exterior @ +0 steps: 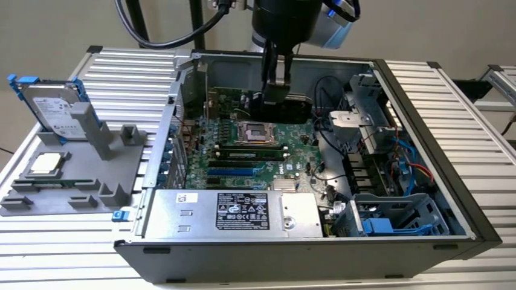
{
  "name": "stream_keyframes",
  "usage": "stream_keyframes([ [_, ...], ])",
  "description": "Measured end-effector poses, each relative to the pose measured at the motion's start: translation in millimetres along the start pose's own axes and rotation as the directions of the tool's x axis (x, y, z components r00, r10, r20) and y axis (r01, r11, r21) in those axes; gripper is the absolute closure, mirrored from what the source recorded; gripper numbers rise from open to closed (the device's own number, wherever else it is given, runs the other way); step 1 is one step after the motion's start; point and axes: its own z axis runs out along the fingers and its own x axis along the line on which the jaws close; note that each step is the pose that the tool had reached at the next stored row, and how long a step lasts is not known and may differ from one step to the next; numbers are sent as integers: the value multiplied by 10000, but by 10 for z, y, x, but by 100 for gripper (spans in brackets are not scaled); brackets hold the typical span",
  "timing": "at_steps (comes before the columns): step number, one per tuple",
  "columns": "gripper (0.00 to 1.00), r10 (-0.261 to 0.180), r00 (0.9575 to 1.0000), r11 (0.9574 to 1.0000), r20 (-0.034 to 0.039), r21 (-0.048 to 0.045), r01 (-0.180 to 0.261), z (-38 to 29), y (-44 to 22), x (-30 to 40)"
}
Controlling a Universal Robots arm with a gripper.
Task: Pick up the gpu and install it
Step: 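Insert the gpu into the slot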
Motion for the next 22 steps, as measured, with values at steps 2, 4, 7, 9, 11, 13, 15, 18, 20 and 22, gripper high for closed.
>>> stream_keyframes([
  [2, 100, 29, 10000, 10000, -2, 2, -29, 9, 0, -1],
  [4, 100, 35, 10000, 10000, -10, 5, -35, 20, 1, -2],
  [7, 100, 37, 10000, 10000, -31, 13, -37, 37, 0, -3],
  [9, 100, 37, 10000, 10000, -44, 16, -37, 47, 0, -4],
  [11, 100, 37, 10000, 10000, -51, 15, -37, 51, 0, -3],
  [13, 100, 38, 10000, 10000, -52, 15, -38, 51, 0, -3],
  [15, 100, 38, 10000, 10000, -50, 16, -38, 52, 0, -3],
  [18, 100, 38, 10000, 10000, -51, 16, -38, 54, 0, -3],
  [20, 100, 38, 10000, 10000, -50, 17, -38, 60, -1, -4],
  [22, 100, 38, 10000, 10000, -53, 17, -38, 66, -1, -3],
])
